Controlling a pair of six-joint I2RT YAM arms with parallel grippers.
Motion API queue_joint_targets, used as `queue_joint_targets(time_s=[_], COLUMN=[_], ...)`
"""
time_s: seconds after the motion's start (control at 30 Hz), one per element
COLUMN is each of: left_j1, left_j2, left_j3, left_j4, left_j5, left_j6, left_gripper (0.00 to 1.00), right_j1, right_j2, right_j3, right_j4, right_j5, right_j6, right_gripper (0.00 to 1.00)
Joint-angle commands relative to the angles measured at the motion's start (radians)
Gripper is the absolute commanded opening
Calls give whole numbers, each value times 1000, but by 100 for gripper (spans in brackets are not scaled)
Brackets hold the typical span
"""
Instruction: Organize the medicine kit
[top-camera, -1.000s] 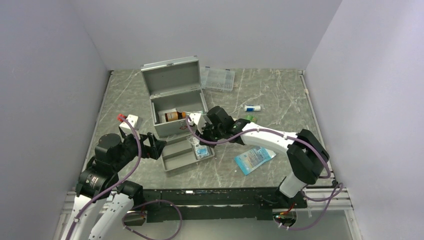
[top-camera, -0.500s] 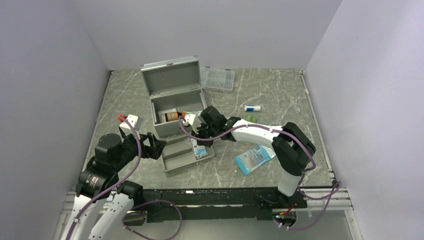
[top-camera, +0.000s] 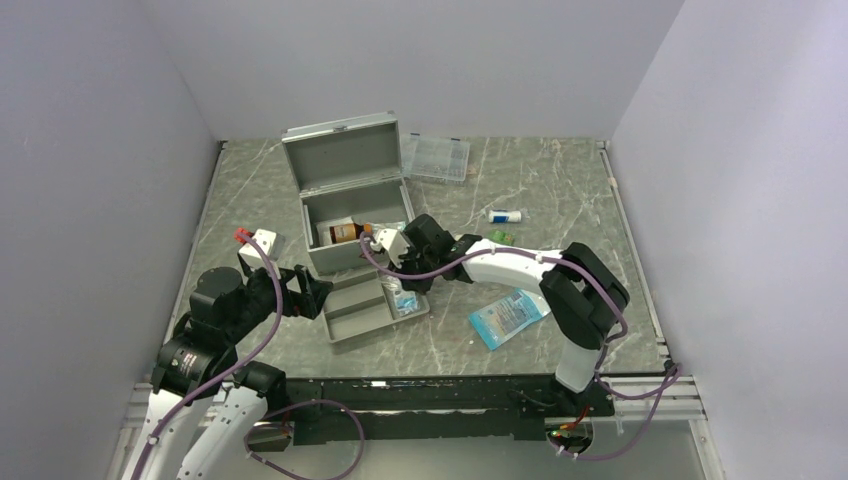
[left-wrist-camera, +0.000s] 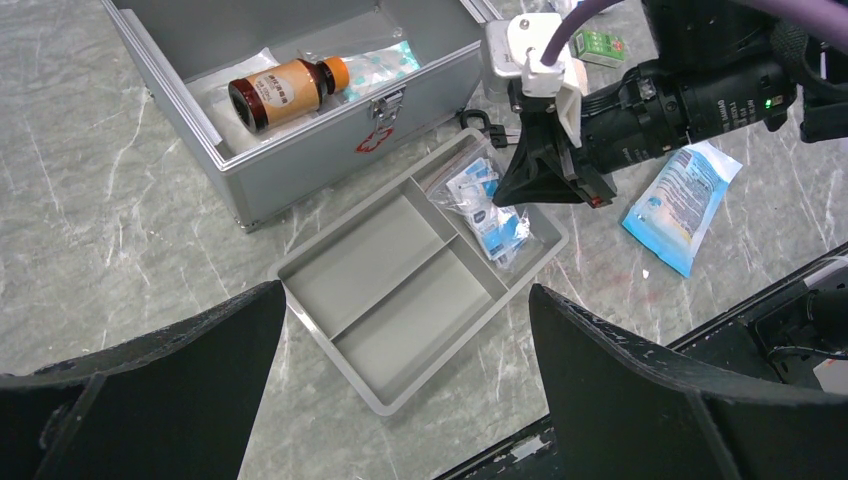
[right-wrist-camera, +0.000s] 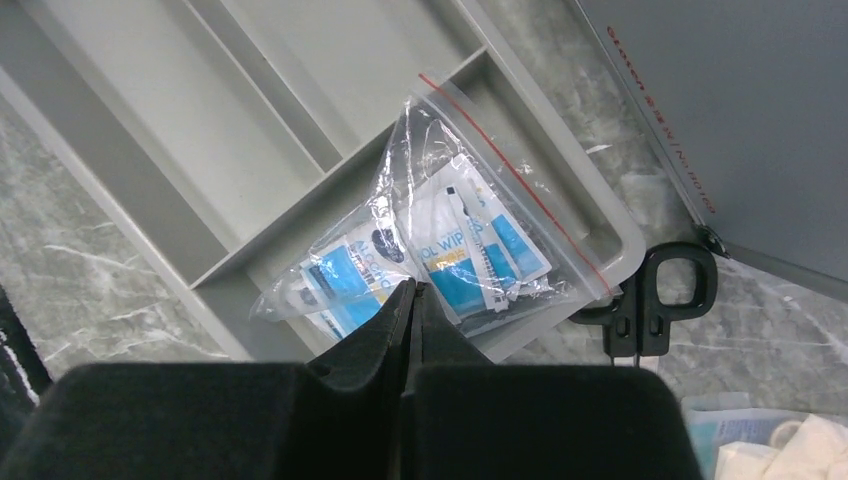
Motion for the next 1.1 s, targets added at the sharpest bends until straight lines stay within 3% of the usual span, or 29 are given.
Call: queue_joint_targets(time_s=[0.0,0.3,0.5,0.77,0.9,1.07], left_j1=[6,6,6,6,6,6], left_j2=[-2,-1,-1,-1,-7,-11], left_j3=[-1,-1,-1,-2,-1,-3], left_j4=[39,39,40,40,40,40], left_j5=[14,16,18,25,23,21], left_j6=[3,5,5,4,5,3], left_gripper=[99,99,99,99,99,99], right_j1=[-6,-6,-5,-3,2,12], right_j2=[38,109,36,-56,-62,-40], right_j3=[1,52,62,74,74,81], right_j4=[5,-37,-51,-60,-13,48], right_j5=[12,38,62,134,143,138], right_j6=[26,53,65,94,149,202], right_gripper=[0,1,23,30,28,8])
